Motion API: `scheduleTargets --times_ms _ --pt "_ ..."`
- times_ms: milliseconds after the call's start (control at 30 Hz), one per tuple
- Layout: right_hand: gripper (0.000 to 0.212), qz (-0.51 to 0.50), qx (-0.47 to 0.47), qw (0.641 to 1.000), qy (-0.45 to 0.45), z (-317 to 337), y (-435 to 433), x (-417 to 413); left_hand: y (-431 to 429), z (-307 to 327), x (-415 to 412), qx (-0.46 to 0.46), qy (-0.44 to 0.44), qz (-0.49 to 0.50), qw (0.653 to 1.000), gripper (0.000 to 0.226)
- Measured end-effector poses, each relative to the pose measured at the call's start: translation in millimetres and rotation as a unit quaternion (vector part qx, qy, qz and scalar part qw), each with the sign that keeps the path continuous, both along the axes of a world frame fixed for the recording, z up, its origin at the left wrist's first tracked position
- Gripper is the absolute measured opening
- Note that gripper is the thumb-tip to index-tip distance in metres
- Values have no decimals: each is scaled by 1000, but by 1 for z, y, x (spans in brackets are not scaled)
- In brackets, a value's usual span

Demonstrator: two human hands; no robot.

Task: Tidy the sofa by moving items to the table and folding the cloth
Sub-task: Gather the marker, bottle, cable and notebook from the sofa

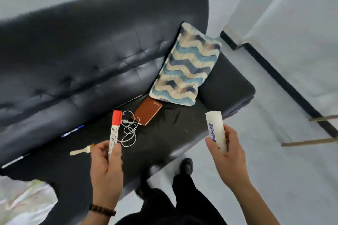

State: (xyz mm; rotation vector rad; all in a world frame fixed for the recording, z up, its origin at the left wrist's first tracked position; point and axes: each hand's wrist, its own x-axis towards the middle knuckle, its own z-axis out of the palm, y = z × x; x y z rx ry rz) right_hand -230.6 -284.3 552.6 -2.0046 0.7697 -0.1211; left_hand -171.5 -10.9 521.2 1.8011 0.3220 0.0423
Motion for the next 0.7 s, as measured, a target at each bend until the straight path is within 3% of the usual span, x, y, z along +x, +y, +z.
scheduleTargets --times_ms 133,233,333,700 --pt "41 -166 5 985 -47 21 -39 -62 -55 28 12 11 -24 -95 995 21" --pt "43 -253 5 964 -78 32 -79 -108 -124 55 6 -1 -52 -152 987 6" --pt "41 -327 11 938 -114 36 -128 -154 -202 75 -13 -10 -73 -223 972 13" --pt "42 -427 21 885 -183 38 -348 -320 -491 81 -165 -15 -127 -379 917 11"
